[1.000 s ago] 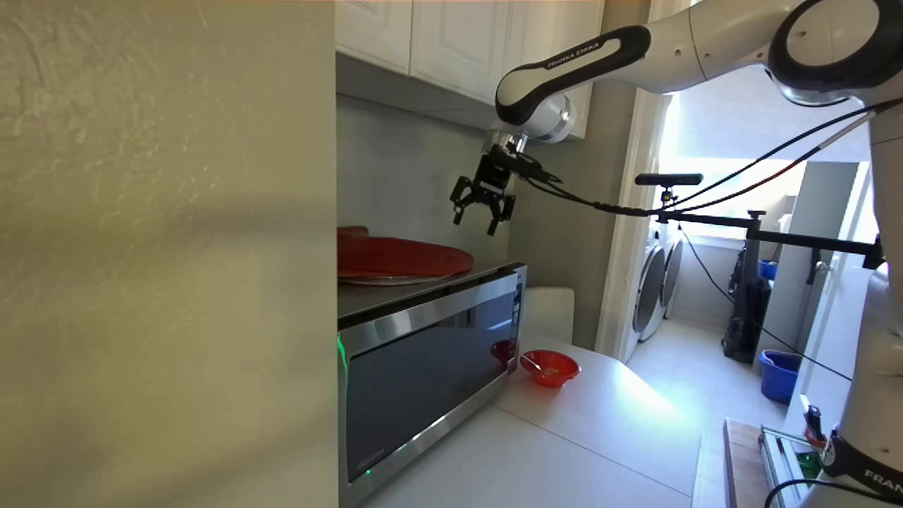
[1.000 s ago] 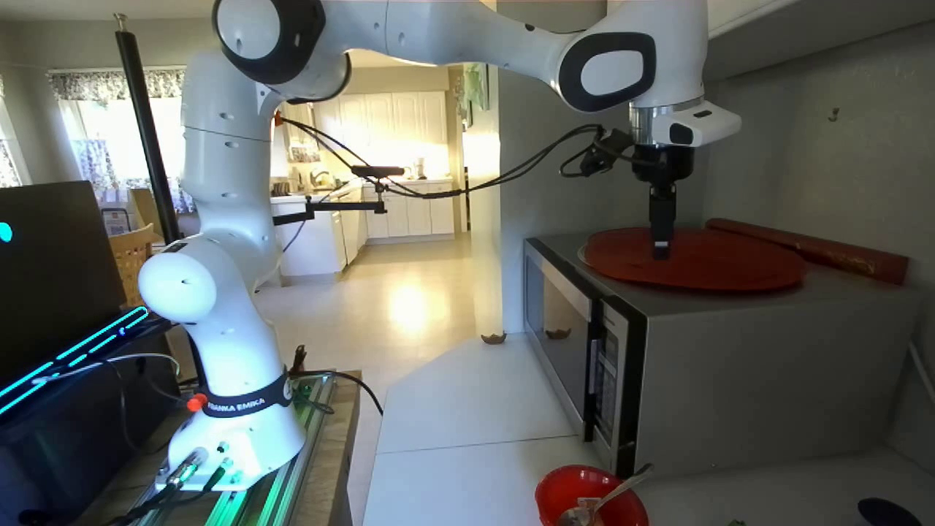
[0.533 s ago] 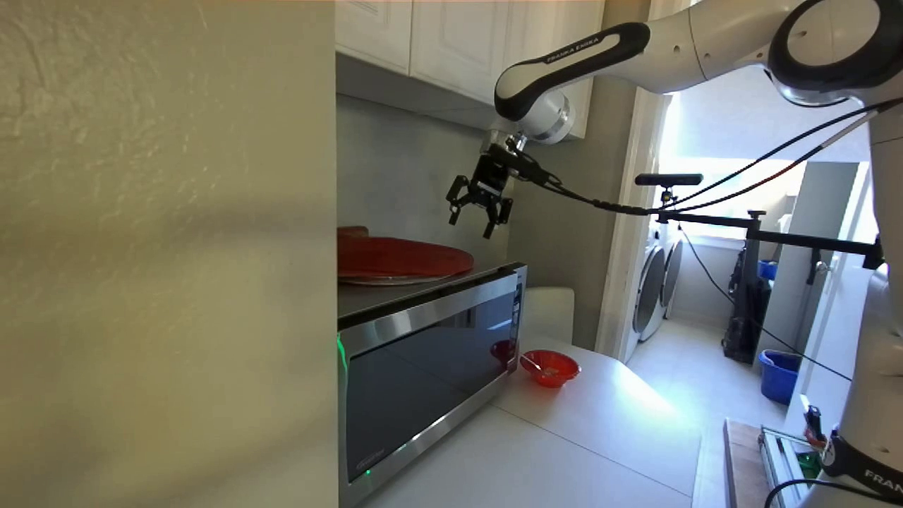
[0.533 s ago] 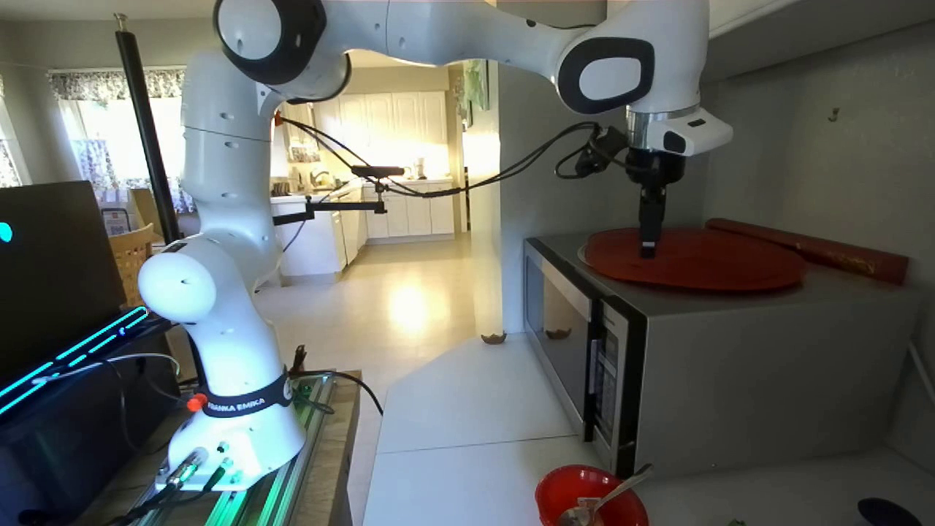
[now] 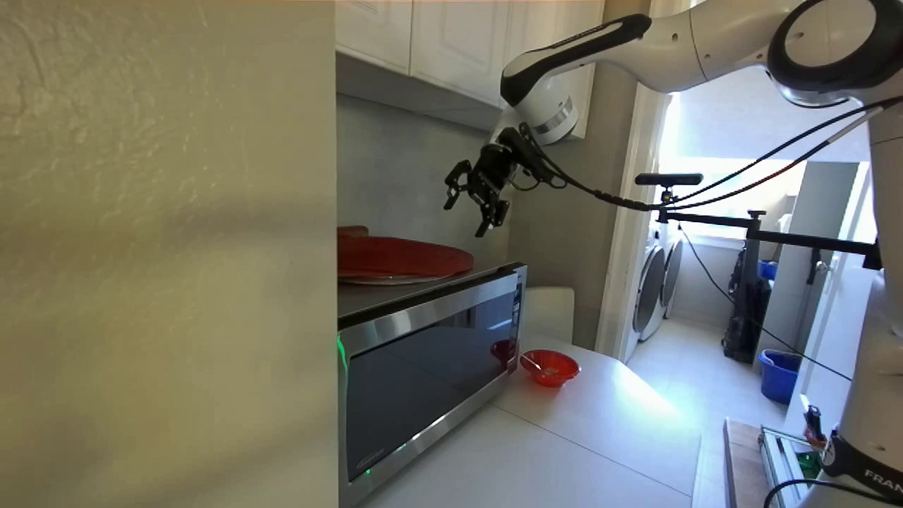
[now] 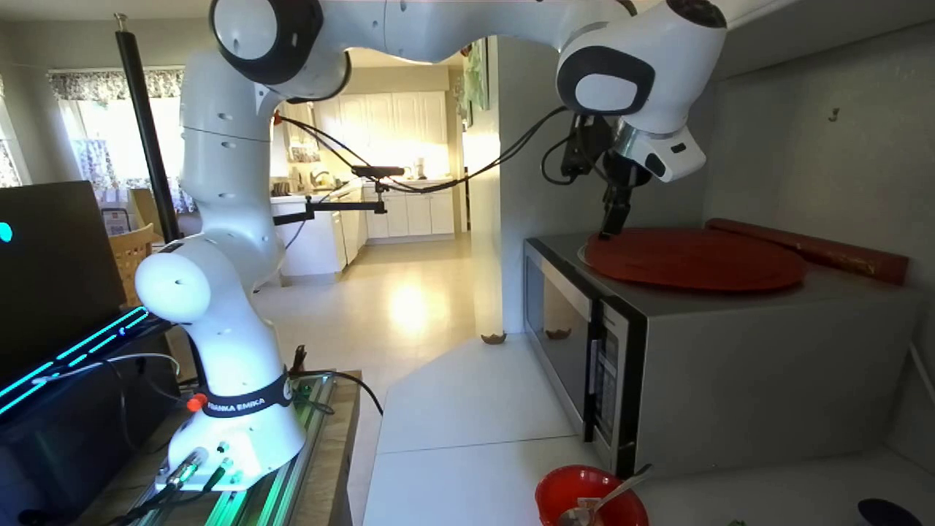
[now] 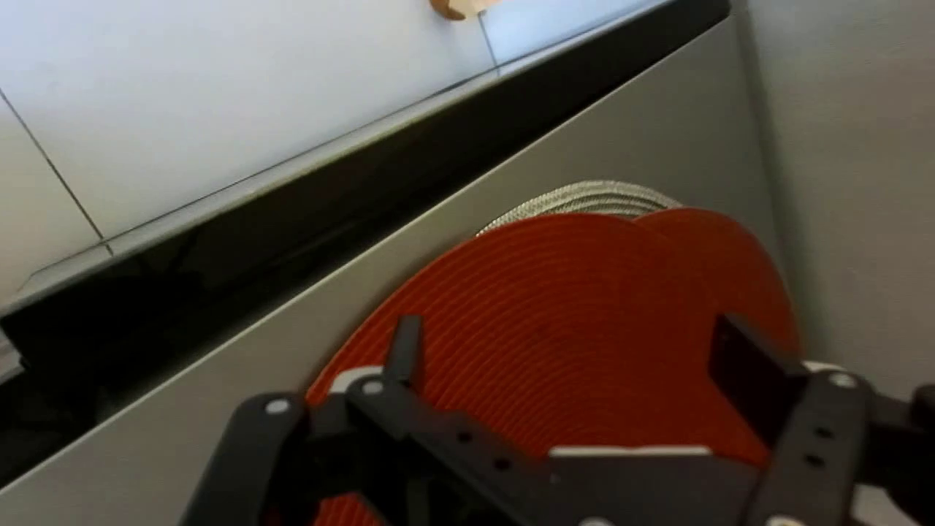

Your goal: Put the orange object on the microwave

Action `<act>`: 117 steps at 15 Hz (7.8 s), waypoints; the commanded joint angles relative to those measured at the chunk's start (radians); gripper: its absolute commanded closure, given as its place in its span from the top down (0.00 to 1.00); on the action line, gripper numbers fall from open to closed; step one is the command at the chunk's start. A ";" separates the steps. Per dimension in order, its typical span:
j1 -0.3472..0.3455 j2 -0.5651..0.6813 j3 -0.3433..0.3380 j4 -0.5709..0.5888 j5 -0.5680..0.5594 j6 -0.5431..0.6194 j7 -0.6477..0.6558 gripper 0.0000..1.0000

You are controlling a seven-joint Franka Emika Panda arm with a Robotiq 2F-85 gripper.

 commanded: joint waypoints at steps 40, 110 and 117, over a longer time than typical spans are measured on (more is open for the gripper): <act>-0.158 0.269 -0.016 0.205 0.168 0.147 -0.318 0.91; -0.050 0.210 -0.025 0.100 0.119 0.326 -0.475 0.74; -0.044 0.137 -0.035 0.031 -0.089 0.330 -0.379 1.00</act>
